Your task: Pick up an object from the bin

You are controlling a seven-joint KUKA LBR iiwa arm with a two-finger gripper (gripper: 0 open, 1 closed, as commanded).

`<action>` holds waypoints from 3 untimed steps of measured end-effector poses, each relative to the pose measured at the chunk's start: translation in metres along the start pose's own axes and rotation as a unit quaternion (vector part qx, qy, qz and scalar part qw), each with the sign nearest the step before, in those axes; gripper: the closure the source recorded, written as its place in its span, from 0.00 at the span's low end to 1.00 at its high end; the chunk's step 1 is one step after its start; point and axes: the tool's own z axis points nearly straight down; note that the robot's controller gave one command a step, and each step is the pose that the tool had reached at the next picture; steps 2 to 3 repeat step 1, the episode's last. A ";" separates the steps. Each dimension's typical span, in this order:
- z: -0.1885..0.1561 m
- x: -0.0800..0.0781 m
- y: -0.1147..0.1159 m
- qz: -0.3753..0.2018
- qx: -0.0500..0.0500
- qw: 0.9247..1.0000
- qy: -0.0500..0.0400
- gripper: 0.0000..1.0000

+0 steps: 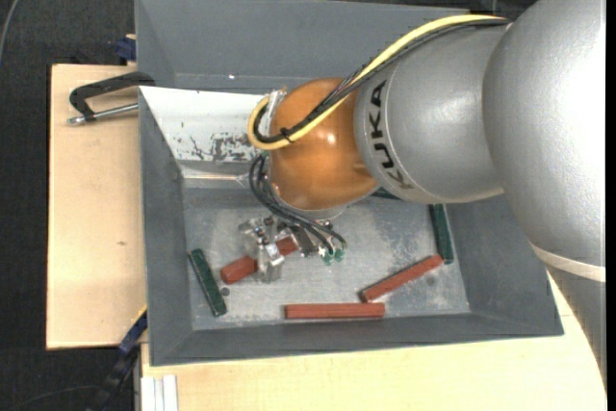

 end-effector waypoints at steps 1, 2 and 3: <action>-0.014 -0.002 0.000 0.001 0.000 1.000 0.001 1.00; -0.014 -0.002 0.000 0.001 0.000 1.000 0.001 1.00; -0.014 -0.002 0.000 0.001 0.000 1.000 0.001 1.00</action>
Offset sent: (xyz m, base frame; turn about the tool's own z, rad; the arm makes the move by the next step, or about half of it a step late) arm 0.0001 0.0001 0.0123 0.0000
